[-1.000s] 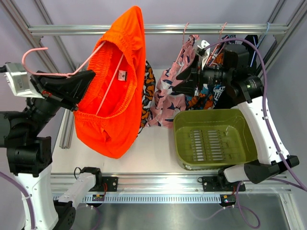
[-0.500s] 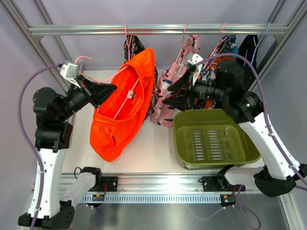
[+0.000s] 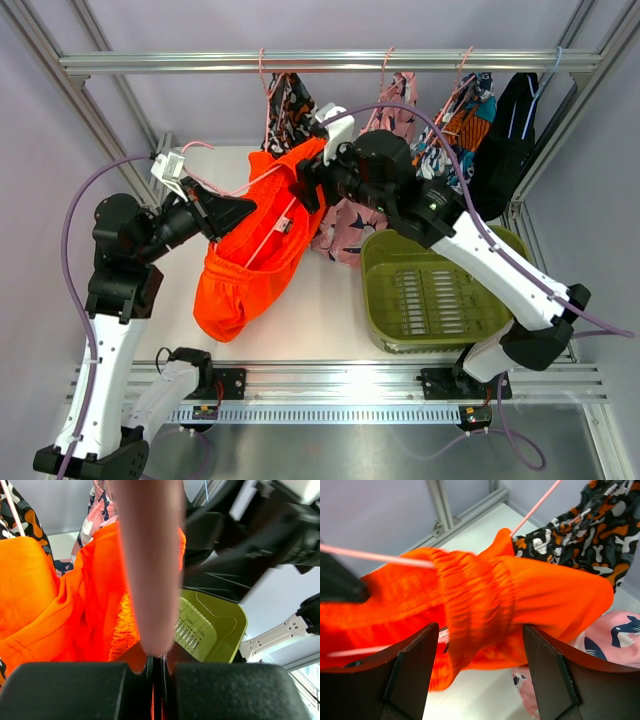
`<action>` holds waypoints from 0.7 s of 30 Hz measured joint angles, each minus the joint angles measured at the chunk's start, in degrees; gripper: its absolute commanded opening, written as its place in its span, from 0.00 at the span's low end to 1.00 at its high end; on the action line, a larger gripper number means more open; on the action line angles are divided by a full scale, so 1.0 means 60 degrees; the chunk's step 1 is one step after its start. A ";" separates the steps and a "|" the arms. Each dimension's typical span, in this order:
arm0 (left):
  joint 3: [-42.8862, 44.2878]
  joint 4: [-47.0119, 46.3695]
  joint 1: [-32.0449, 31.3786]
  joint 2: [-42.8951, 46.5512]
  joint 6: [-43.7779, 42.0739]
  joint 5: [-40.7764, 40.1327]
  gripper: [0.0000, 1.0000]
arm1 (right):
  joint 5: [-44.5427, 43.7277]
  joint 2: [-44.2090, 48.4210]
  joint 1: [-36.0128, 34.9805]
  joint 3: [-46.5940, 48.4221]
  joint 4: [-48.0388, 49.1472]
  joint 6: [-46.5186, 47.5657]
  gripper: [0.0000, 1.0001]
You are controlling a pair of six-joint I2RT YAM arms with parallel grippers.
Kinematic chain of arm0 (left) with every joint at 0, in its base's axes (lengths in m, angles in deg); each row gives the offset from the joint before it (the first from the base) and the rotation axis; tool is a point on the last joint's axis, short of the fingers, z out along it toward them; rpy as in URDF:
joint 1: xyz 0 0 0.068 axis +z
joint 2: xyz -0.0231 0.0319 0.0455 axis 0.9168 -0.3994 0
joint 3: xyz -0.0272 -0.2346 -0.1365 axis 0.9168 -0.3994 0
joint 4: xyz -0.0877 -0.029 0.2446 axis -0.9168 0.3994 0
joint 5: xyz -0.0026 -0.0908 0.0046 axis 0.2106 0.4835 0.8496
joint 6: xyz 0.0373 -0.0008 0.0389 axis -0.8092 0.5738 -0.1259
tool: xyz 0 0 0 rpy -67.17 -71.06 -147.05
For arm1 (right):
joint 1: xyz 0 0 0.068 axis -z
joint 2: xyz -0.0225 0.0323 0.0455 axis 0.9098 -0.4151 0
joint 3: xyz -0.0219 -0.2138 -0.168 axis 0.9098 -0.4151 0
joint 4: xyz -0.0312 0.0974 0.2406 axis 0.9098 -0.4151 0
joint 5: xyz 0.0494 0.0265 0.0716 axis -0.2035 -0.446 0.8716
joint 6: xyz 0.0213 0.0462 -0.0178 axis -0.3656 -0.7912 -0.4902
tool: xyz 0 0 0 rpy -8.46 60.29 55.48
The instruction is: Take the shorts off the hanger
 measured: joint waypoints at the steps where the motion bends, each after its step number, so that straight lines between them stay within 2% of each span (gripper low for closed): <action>1: -0.0033 -0.0004 -0.0007 0.0058 0.0000 -0.0015 0.00 | -0.0208 -0.0168 -0.0047 0.0120 -0.0011 -0.0058 0.73; 4: -0.0127 0.0000 -0.0011 0.0229 -0.0011 -0.0055 0.00 | -0.0670 -0.0627 -0.0186 0.0561 -0.0007 -0.0259 0.50; 5: -0.0142 0.0033 -0.0015 0.0270 -0.0040 -0.0069 0.00 | -0.0772 -0.0707 -0.0211 0.0634 0.0004 -0.0306 0.34; 9: -0.0146 0.0233 -0.0015 0.0342 -0.0244 -0.0244 0.00 | -0.1271 -0.0783 -0.0270 0.0732 0.0025 -0.0401 0.00; 15: -0.0448 0.0346 -0.0018 0.0627 -0.0550 -0.0346 0.00 | -0.1756 -0.0565 -0.0047 0.0652 0.0142 -0.0357 0.00; 21: -0.0827 0.0419 -0.0044 0.0980 -0.0885 -0.0331 0.00 | -0.1053 -0.0499 0.1606 0.0878 0.0055 -0.0339 0.00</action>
